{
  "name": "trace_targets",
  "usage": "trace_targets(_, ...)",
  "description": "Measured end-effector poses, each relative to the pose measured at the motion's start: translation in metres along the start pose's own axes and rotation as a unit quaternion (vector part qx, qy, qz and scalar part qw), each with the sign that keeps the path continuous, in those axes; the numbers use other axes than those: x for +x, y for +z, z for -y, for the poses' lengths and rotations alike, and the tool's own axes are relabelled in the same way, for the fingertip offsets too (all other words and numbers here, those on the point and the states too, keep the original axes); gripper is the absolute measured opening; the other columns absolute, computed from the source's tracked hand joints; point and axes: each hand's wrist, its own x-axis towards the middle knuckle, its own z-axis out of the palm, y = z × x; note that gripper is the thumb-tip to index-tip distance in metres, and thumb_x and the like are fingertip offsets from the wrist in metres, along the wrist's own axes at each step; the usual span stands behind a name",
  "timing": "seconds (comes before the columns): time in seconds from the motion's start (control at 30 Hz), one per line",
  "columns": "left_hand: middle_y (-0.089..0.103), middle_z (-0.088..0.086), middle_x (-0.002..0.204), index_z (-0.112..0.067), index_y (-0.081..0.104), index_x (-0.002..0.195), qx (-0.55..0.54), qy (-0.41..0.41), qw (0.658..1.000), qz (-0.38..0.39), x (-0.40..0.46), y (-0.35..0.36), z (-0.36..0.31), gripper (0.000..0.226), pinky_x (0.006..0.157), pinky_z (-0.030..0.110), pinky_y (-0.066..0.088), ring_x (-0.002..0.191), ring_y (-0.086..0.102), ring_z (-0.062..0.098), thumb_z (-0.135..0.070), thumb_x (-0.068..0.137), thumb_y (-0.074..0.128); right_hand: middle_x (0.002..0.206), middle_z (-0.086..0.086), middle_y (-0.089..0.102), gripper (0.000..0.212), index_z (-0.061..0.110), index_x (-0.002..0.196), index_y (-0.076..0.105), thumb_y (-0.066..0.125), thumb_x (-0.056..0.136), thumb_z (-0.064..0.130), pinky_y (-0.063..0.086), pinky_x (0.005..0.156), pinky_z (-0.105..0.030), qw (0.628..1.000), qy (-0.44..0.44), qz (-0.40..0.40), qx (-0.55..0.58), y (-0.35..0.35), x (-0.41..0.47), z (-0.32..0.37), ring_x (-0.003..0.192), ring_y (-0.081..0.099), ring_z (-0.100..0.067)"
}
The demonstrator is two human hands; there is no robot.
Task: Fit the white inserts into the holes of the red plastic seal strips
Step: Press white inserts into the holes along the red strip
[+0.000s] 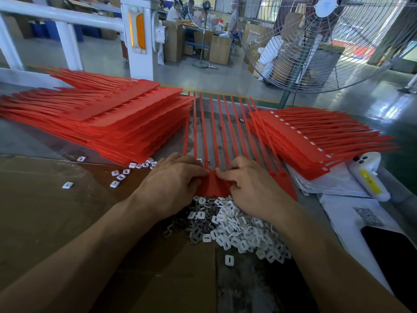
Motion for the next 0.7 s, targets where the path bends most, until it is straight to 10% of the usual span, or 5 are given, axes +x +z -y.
trace_targets(0.5,0.059,-0.014,0.137,-0.034,0.065,0.133,-0.013,0.001,1.000,-0.005,0.000,-0.002,0.001,0.036,0.109,0.042,0.038,0.128,0.047,0.013,-0.027,0.100,0.054,0.133,0.008,0.051,0.044,0.028,0.144,0.059,0.050,0.104,0.015,0.044,0.103,-0.028,0.999,-0.029,-0.008,-0.026,-0.008,-0.003,0.002,0.124,0.048,-0.011)
trace_targets(0.7,0.059,-0.015,0.136,-0.034,0.066,0.132,-0.019,0.000,1.000,-0.008,0.000,-0.002,0.001,0.035,0.111,0.039,0.036,0.127,0.046,0.012,-0.026,0.100,0.056,0.107,0.021,0.065,0.023,0.036,0.117,0.076,0.069,0.099,0.024,0.049,0.092,-0.024,0.989,-0.006,0.010,0.145,-0.029,-0.014,-0.017,0.101,0.062,0.005)
